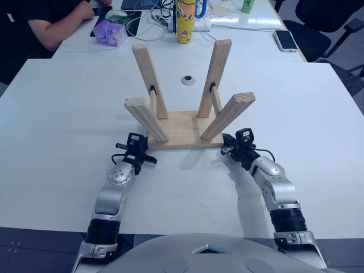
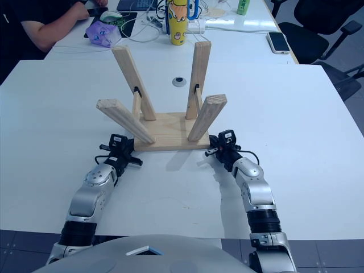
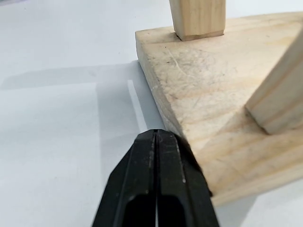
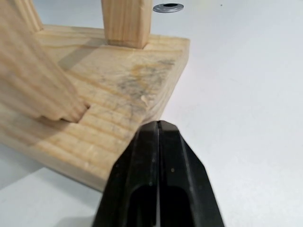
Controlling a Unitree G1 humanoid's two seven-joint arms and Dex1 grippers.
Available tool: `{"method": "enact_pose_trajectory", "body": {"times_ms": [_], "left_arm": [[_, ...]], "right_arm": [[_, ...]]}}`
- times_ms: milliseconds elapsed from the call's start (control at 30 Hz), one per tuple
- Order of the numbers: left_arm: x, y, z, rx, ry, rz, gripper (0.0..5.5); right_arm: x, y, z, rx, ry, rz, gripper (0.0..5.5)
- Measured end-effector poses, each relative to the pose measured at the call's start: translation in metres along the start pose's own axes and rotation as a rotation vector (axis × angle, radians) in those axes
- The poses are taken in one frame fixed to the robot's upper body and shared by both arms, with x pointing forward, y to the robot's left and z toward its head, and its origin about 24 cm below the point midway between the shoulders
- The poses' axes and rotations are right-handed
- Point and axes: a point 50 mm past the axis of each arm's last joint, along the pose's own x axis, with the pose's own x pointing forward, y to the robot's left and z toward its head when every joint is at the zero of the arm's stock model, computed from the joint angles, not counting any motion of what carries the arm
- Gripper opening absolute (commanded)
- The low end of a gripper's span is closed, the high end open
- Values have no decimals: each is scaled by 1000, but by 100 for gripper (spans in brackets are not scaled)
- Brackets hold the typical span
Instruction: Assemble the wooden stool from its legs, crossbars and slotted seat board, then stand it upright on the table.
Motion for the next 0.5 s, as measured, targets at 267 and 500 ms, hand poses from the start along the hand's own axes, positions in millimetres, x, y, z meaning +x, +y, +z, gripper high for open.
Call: {"method": "enact_pose_trajectory", "body": {"times_ms": [267, 500], "left_arm": [[0, -1, 3, -63, -4, -13, 0], [-4, 2, 20, -82, -39, -9, 0]], "right_arm": [[-6, -2, 8, 93, 22, -2, 2], [-12, 0, 21, 129, 18, 11, 2]]}}
